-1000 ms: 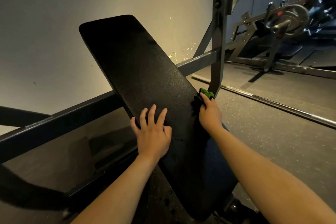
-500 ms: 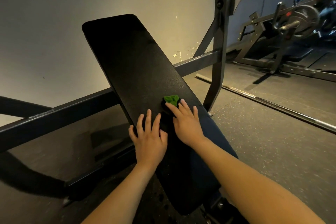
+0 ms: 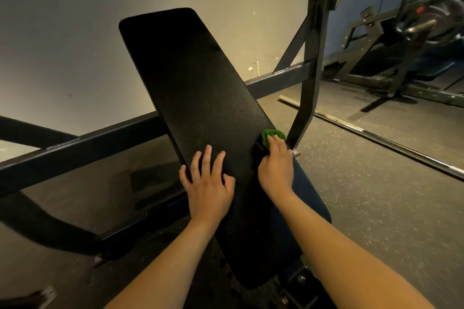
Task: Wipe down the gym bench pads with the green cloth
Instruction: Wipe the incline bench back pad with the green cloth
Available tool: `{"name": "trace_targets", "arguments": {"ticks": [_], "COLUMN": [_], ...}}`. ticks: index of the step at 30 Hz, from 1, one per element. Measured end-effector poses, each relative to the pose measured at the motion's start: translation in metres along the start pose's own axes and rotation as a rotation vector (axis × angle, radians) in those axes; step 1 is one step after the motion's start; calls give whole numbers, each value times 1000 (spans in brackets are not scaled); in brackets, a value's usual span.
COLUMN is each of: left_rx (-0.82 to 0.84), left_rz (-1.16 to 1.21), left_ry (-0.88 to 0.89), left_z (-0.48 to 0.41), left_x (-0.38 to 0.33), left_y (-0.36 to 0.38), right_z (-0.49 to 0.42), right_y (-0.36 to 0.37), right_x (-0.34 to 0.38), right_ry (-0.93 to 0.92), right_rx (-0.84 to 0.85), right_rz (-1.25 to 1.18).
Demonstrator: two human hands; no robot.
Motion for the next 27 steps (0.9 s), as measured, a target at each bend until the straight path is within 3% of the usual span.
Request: {"name": "trace_targets", "arguments": {"ticks": [5, 8, 15, 20, 24, 27], "left_rx": [-14, -13, 36, 37, 36, 24], "left_rz": [4, -8, -40, -47, -50, -61], "left_ry": [-1, 8, 31, 34, 33, 33], "left_z": [-2, -2, -2, -3, -2, -2], "left_x": [2, 2, 3, 2, 2, 1], "left_y": [3, 3, 4, 5, 5, 4], "right_z": [15, 12, 2, 5, 14, 24], "right_y": [20, 17, -19, -16, -10, -5], "right_x": [30, 17, -35, -64, -47, -23], "right_ry": [-456, -522, -143, 165, 145, 12], "right_rx": [218, 258, 131, 1, -30, 32], "right_rz": [-24, 51, 69, -89, -56, -29]}}
Point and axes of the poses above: each hand's wrist, its own z-axis away from the middle knuckle, its own y-axis out of the palm, x = y × z, the point moved 3 cm from there along -z, towards the middle knuckle, and after that the axes turned 14 degrees about -y, right-handed, at the moved point
